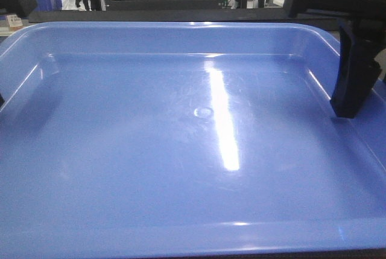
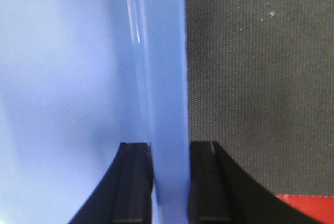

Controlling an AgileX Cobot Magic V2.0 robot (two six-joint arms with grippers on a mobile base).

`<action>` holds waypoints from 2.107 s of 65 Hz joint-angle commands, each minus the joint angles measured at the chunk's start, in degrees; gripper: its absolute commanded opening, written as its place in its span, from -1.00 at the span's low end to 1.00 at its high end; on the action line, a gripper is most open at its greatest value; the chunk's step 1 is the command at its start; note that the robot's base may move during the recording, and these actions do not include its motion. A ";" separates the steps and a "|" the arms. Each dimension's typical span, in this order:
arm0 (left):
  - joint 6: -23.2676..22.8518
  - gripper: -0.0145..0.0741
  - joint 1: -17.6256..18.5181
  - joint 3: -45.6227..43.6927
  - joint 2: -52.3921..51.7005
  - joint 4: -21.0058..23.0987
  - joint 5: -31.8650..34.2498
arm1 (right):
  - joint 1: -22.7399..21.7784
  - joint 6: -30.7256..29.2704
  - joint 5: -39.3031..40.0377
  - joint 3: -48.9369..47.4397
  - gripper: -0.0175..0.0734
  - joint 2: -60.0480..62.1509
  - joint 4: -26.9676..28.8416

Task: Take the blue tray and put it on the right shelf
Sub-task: 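Lift the blue tray with both grippers toward the robot, then hold the tray with both grippers while the base turns away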

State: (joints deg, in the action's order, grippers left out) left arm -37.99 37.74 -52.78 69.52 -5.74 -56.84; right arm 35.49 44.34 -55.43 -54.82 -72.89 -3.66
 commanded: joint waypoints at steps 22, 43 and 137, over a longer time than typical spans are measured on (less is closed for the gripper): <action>-0.89 -0.55 0.56 -1.60 -1.58 -0.19 1.63 | -0.10 0.56 0.51 -1.34 -0.08 1.63 -1.82; -0.89 -0.55 0.56 -1.60 -1.58 -0.19 1.63 | -0.10 0.56 0.51 -1.34 -0.08 1.63 -1.82; -0.89 -0.55 0.56 -1.60 -1.58 -0.17 1.63 | -0.10 0.56 0.51 -1.34 -0.08 1.63 -1.82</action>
State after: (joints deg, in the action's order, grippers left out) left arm -38.11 37.74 -52.78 69.30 -5.53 -56.75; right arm 35.53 44.34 -55.68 -54.82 -72.89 -3.79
